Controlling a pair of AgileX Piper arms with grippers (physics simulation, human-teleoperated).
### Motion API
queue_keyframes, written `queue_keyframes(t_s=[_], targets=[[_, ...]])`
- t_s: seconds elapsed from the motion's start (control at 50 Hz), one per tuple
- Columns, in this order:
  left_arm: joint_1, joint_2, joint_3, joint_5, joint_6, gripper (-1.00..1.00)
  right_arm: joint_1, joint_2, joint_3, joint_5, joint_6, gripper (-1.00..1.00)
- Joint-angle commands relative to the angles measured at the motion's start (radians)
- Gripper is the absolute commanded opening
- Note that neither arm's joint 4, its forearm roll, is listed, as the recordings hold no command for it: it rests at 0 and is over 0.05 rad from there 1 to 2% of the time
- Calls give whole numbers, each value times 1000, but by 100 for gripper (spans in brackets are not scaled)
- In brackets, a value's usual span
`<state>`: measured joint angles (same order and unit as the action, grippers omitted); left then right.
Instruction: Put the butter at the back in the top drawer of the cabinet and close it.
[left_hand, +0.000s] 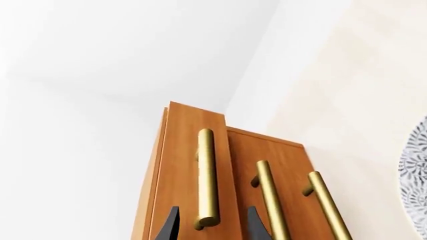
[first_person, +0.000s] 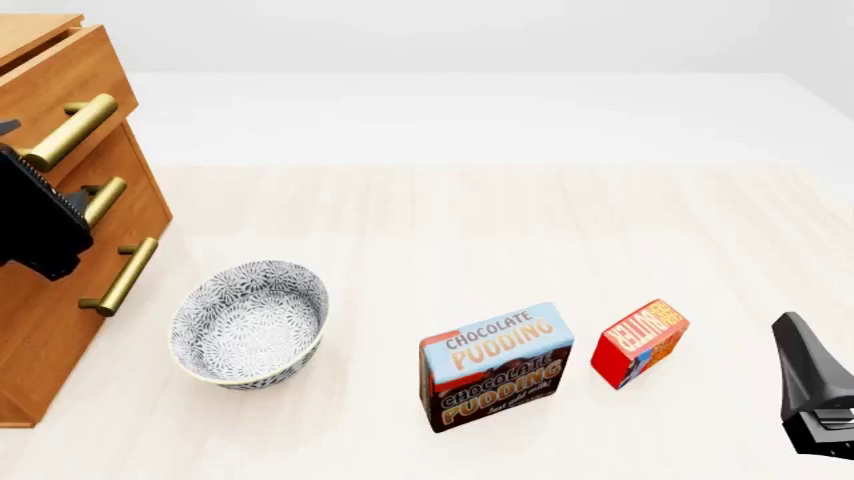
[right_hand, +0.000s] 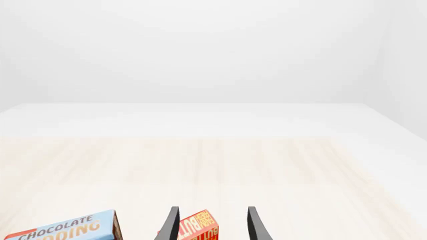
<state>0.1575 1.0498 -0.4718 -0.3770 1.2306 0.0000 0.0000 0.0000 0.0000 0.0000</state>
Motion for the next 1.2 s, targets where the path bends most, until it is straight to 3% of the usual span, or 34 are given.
queue_keyframes(t_s=[0.02,0.28,0.3,1.2], targets=[[3,37,-8,-19,-5,100,0,0,0,0,0,100],[-1,62,-12,-35,-3,100,0,0,0,0,0,100],[8,62,-6,-32,1,-100,0,0,0,0,0,100],[-47,28,50,-31,-7,-100,0,0,0,0,0,100]])
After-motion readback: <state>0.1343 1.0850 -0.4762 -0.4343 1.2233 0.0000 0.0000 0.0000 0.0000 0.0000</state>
